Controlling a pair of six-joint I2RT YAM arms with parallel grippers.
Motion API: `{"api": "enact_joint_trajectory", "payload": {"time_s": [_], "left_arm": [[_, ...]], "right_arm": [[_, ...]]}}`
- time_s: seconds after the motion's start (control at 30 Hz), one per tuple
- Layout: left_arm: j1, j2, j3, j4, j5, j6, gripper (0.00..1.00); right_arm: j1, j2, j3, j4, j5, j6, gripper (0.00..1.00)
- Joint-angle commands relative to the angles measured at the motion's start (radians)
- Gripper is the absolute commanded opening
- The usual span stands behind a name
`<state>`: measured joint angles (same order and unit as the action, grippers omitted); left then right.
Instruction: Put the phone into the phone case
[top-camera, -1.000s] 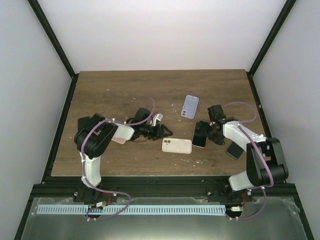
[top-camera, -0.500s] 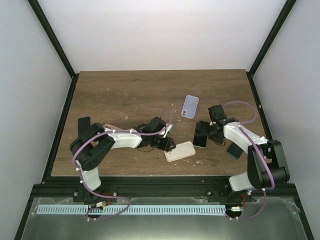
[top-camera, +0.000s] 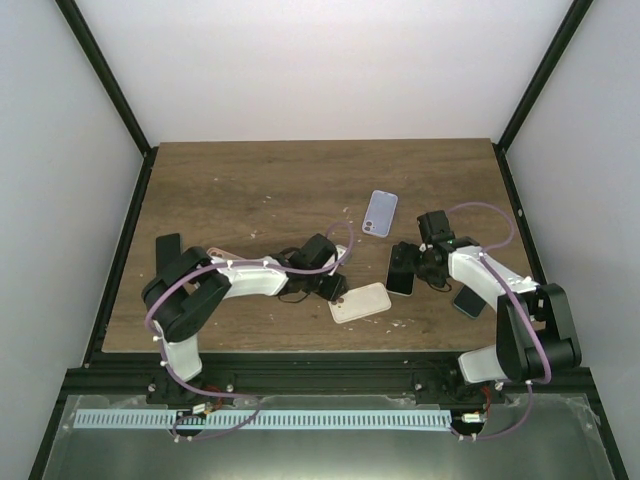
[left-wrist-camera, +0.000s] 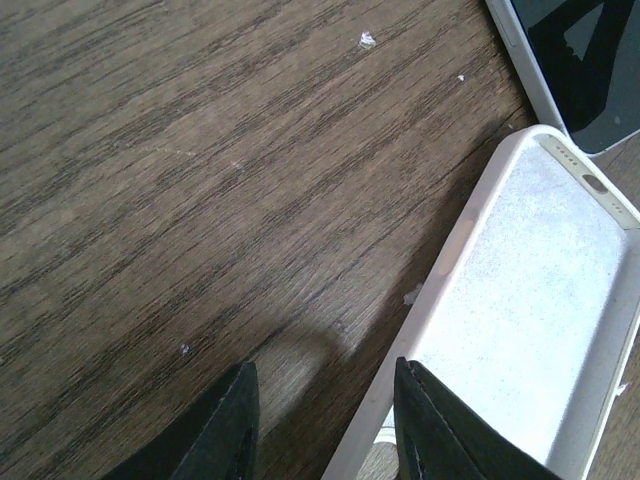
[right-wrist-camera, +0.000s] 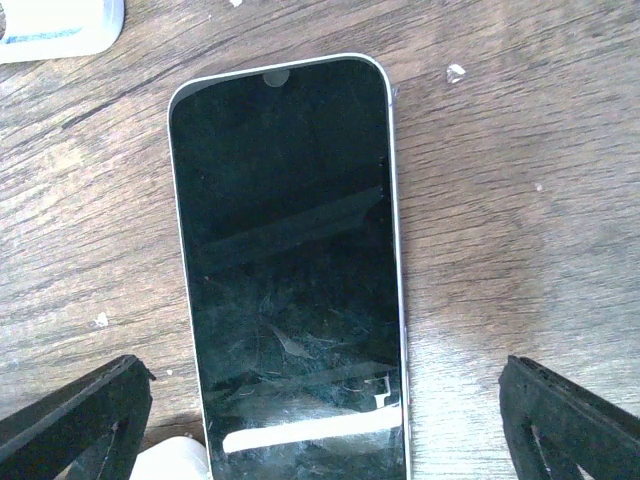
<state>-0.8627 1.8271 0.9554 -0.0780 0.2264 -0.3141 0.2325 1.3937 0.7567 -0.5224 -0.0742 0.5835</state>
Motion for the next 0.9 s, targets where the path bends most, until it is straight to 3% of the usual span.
{"api": "enact_joint_trajectory", "payload": {"time_s": [0.0,0.2,0.47,0.73,0.87], "left_arm": [[-0.010,0.030,-0.001,-0.052,-0.039,0.038,0.39],[-0.025,0.023,-0.009,-0.058,-0.058,0.034,0.29],[-0.025,-0.043,-0.057,-0.063,-0.119,0.006,0.00],[-0.025,-0.165,-0.063,-0.230,-0.423,-0.173,0.00],[-0.025,-0.220,-0.065,-0.265,-0.483,-0.251,0.00]], "right_arm": [[0.006,-0.022,0.005,0.009,-0.001,-0.006,0.96],[0.007,-0.013,0.003,0.017,-0.011,-0.002,0.98],[0.016,0.051,0.045,-0.012,0.021,-0.005,1.00],[0.064,0.128,0.105,-0.020,0.044,0.010,0.94],[0.071,0.178,0.146,-0.036,0.062,0.005,0.96]]}}
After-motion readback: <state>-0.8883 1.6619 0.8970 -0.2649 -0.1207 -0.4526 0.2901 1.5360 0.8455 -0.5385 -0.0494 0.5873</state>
